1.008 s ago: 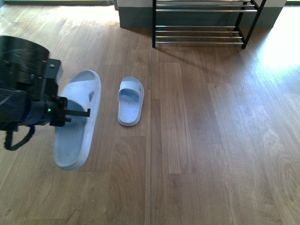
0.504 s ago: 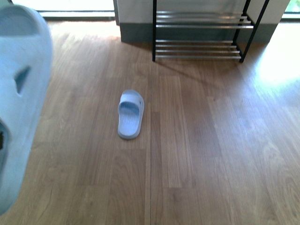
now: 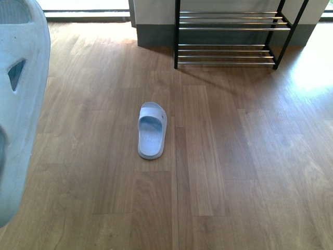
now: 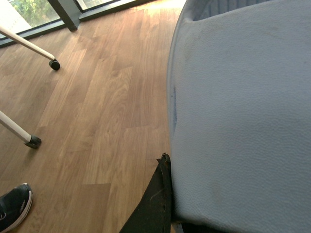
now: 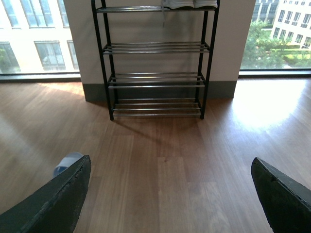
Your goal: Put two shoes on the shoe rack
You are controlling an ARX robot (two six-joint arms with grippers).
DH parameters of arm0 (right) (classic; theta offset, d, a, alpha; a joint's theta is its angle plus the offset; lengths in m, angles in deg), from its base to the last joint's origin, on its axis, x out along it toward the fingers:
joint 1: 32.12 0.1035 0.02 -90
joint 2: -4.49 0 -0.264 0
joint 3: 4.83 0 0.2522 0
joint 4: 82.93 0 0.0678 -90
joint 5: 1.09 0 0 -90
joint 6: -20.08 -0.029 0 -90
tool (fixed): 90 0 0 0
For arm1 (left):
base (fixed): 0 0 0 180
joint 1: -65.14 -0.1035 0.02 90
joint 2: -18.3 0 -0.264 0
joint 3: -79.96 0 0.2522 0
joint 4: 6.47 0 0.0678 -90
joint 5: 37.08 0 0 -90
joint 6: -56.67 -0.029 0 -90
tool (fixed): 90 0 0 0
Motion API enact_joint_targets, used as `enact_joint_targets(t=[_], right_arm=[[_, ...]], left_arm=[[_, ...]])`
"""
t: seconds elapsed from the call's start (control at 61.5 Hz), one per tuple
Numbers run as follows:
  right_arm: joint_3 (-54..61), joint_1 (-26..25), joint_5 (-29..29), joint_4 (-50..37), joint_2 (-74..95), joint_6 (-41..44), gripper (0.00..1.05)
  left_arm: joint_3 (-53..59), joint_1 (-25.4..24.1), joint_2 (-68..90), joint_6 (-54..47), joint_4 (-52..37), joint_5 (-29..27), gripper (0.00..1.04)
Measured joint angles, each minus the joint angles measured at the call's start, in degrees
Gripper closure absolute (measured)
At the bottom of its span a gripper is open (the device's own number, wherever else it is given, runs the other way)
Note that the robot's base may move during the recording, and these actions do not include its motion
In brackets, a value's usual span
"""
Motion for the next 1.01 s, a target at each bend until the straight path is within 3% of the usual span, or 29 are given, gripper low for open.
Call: enact_joint_targets(t=[1.008], right_arm=[[0.0, 0.0, 0.0, 0.0, 0.0, 0.0, 0.09]], left_arm=[[0.0, 0.0, 0.0, 0.0, 0.0, 0.0, 1.03]])
